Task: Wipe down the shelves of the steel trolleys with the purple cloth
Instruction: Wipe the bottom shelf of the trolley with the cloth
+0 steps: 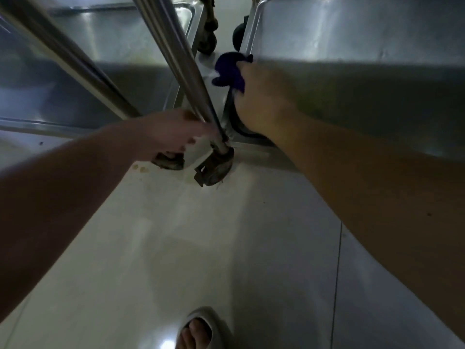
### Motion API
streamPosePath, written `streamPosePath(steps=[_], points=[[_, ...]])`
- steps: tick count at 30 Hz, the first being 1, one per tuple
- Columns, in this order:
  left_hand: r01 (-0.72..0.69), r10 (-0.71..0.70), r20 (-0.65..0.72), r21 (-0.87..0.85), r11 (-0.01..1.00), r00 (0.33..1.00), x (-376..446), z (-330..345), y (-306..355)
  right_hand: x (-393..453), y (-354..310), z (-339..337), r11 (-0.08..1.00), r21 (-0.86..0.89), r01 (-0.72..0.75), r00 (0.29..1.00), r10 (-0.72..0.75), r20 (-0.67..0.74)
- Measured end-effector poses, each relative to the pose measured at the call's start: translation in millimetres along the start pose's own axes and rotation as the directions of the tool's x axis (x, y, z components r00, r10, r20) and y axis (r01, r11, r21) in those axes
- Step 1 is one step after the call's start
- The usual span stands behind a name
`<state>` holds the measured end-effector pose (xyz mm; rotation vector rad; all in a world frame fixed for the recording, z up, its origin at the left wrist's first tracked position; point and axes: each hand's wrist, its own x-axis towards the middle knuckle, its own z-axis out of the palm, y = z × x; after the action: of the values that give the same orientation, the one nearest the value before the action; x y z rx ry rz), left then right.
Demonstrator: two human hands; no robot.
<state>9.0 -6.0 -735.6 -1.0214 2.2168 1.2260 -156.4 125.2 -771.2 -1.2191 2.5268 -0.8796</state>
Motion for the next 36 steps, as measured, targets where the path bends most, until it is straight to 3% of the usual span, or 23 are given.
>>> streamPosePath(steps=[2,4,6,8,9,13,18,21,23,25,28,30,33,36], points=[[-0.141,0.132,-0.123,-0.07,0.987,0.984,4,2,6,0,3,19,0.996,-0.044,0.083,0.978,-0.073,0.194],[-0.335,0.266,-0.389,-0.12,0.935,0.882,10,18,9,-3,8,35,0.973,-0.174,0.15,0.937,-0.084,0.34],[-0.53,0.315,-0.546,-0.293,0.796,0.776,15,37,16,-11,15,45,0.978,-0.162,0.131,0.949,-0.077,0.304],[-0.616,0.296,-0.575,-0.507,0.603,0.763,18,49,27,-22,23,46,0.98,-0.149,0.129,0.963,-0.088,0.253],[-0.623,0.273,-0.59,-0.542,0.564,0.76,19,50,30,-28,28,43,0.976,-0.172,0.137,0.964,-0.091,0.251],[-0.64,0.252,-0.65,-0.469,0.608,0.717,28,51,32,-52,69,12,0.927,-0.356,0.121,0.967,-0.03,0.251],[-0.676,0.19,-0.712,-0.497,0.544,0.676,32,56,34,-48,150,-59,0.819,-0.537,-0.202,0.964,0.263,0.037],[-0.682,0.177,-0.714,-0.519,0.515,0.677,33,56,34,-21,137,-50,0.789,-0.511,-0.343,0.928,0.369,-0.052],[-0.681,0.177,-0.713,-0.52,0.515,0.678,33,55,35,-5,101,-23,0.824,-0.5,-0.266,0.957,0.29,-0.03],[-0.68,0.168,-0.713,-0.53,0.507,0.681,34,55,35,0,68,4,0.873,-0.484,-0.05,0.988,0.115,0.105],[-0.677,0.17,-0.706,-0.539,0.501,0.687,34,56,35,-6,51,21,0.866,-0.403,0.297,0.923,-0.152,0.354],[-0.677,0.172,-0.698,-0.554,0.485,0.695,34,56,35,-7,66,13,0.832,-0.368,0.415,0.864,-0.235,0.445],[-0.675,0.205,-0.691,-0.523,0.521,0.693,33,54,34,4,101,-16,0.836,-0.407,0.368,0.903,-0.217,0.371],[-0.694,0.236,-0.693,-0.508,0.511,0.681,33,54,33,38,138,-42,0.86,-0.494,0.13,0.982,-0.043,0.183]])
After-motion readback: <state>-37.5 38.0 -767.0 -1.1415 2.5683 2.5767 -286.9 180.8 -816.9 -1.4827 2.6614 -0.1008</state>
